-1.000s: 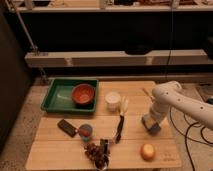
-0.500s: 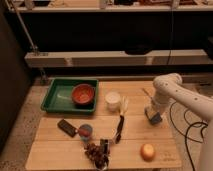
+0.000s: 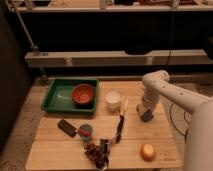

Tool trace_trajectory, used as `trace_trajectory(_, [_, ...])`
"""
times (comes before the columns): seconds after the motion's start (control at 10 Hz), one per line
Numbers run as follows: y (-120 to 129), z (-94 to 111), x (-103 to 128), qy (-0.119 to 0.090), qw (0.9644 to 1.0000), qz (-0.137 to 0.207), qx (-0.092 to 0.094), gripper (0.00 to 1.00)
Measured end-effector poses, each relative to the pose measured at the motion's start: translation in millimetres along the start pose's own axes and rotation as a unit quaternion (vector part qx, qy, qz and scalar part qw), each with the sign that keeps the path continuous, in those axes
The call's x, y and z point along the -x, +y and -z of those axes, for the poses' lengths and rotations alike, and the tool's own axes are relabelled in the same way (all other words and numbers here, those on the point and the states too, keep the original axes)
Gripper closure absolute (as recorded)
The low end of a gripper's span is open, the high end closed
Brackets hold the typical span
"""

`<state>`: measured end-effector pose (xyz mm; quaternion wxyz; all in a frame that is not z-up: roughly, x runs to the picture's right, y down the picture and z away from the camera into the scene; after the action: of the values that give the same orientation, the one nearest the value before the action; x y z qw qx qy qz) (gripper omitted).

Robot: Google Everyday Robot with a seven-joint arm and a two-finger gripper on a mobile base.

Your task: Wipe table surface with sponge

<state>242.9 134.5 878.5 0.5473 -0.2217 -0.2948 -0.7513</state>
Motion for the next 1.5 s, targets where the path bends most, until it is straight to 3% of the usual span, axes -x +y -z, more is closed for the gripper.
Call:
trace_trajectory(0.4, [-36.3,6.6,10.9,0.005,0.9989,0.045,-0.01,0.65])
trace_trajectory(0.8, [-50.6,4.8,71.6,-0.005,0.9969,0.076,-0.021,0.65])
trace_trajectory(1.1, [-20.7,1.5,105.8,-0.007,0.9975,0.065,-0.025,0.65])
trace_trajectory(1.5, [39.4,8.3,109.2,-0.001,0.9999,0.014,-0.009,0.65])
